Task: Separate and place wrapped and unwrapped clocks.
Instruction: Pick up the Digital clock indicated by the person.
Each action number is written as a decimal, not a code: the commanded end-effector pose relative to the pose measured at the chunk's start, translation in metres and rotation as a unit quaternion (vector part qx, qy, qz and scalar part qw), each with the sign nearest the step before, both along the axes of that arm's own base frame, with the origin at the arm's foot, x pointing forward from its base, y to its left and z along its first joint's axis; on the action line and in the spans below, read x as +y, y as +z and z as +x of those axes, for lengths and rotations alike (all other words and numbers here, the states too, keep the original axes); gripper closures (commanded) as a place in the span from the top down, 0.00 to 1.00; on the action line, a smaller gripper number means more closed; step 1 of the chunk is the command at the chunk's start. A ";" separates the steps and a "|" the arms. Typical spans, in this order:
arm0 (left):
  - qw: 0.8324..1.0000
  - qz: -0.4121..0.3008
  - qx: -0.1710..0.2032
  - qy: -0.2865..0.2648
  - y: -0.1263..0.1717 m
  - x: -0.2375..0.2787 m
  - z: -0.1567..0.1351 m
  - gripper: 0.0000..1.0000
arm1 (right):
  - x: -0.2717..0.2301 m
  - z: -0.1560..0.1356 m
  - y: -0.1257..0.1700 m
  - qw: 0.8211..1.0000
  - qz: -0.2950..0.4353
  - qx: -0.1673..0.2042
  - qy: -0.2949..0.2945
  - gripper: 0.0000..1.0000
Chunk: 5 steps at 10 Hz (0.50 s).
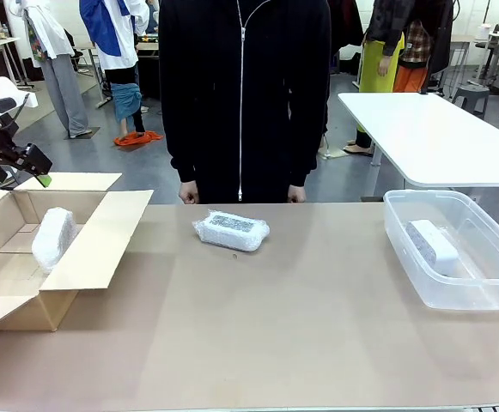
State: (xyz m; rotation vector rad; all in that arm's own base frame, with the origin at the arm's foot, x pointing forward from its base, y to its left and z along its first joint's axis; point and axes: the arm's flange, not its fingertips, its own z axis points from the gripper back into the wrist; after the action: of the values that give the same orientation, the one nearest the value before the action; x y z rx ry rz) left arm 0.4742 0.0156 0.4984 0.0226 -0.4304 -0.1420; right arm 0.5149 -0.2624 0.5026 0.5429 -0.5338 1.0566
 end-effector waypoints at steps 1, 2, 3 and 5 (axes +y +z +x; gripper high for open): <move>1.000 0.000 0.002 0.000 0.001 0.000 0.000 1.00 | 0.001 0.000 -0.001 1.000 0.000 -0.002 0.005 1.00; 1.000 0.000 0.002 0.000 0.001 0.000 0.000 1.00 | 0.001 0.000 -0.001 1.000 0.000 -0.002 0.005 1.00; 1.000 0.000 0.002 0.000 0.001 0.000 0.000 1.00 | 0.001 0.000 -0.001 1.000 0.000 -0.002 0.005 1.00; 0.999 -0.009 -0.008 -0.042 0.008 0.006 -0.005 1.00 | 0.001 0.000 -0.001 1.000 0.000 -0.002 0.005 1.00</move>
State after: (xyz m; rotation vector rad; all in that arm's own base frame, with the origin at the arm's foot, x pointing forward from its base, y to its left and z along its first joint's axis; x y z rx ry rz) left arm 0.4738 0.0156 0.5003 0.0196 -0.4352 -0.1637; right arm 0.5149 -0.2624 0.5026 0.5429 -0.5338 1.0566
